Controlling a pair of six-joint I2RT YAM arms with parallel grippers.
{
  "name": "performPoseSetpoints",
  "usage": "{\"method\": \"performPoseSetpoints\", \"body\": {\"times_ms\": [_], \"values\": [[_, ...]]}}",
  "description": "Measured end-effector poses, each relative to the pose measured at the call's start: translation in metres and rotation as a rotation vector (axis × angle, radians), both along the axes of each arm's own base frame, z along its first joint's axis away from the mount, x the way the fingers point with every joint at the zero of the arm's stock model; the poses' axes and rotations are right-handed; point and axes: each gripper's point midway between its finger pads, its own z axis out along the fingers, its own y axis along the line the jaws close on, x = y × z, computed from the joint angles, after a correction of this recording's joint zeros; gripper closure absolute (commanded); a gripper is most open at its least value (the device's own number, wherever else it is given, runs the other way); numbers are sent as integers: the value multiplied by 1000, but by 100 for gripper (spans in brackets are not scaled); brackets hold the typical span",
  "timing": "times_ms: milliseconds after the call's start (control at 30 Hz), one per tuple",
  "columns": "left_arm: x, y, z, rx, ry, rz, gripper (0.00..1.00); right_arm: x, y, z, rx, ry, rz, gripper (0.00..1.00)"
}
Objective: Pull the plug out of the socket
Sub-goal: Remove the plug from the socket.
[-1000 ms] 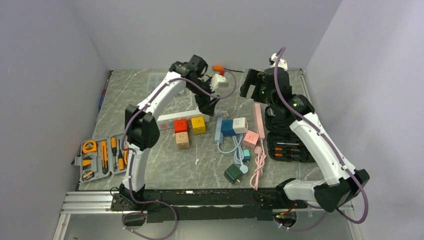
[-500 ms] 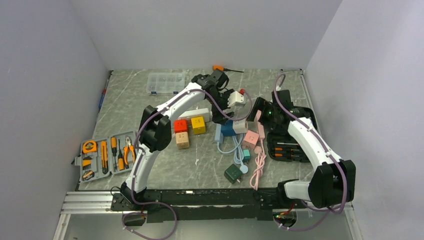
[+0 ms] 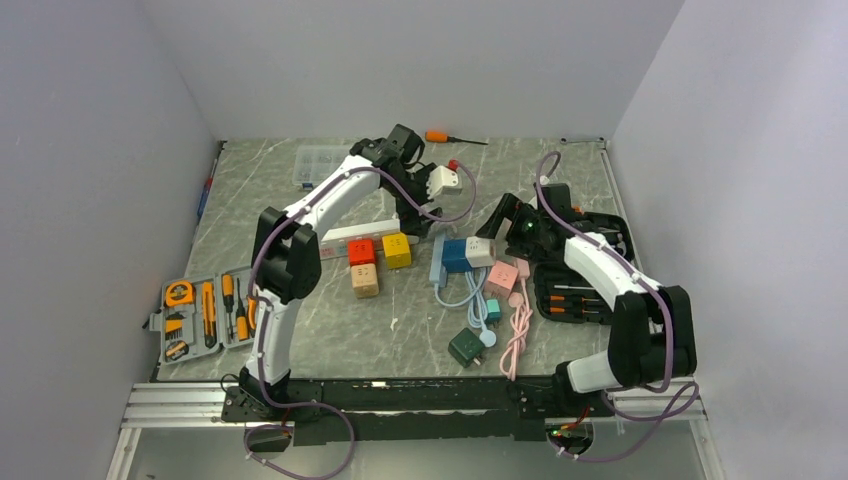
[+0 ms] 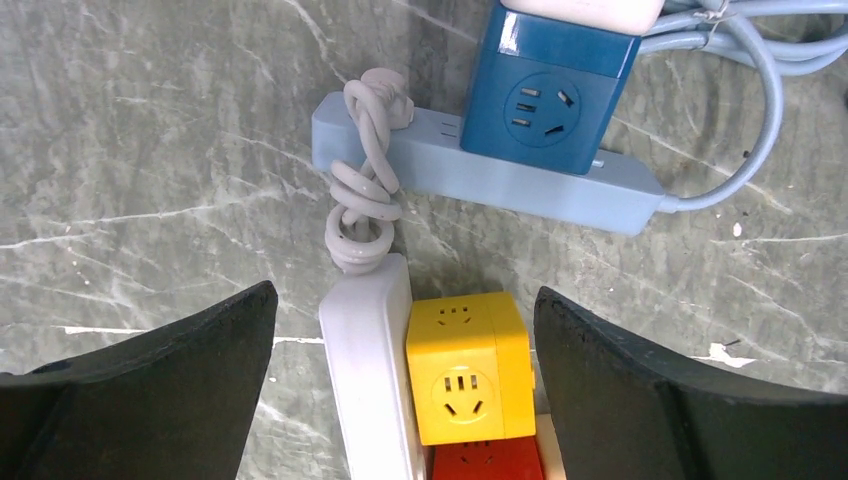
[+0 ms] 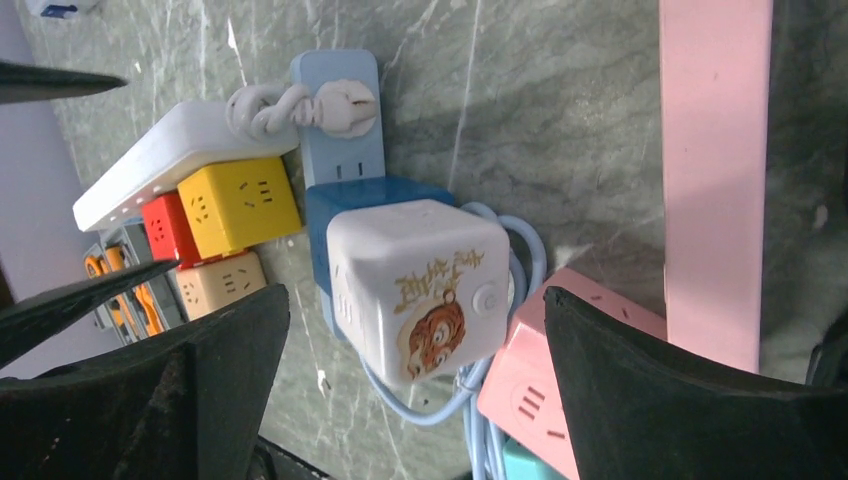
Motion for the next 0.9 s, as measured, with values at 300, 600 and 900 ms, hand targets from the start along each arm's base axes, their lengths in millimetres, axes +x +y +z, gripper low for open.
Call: {"method": "performPoseSetpoints", "body": {"times_ms": [300,600,900], "values": [[-8,13,14,-26,13,39,1,14,10,-18,47,18,14,12],[-4,26,12,-27,31,79,1,12,23,-25,71,20,33,30],[-2,30,19,-35,30,102,1,0,67,-21,76,0,100,33]]}}
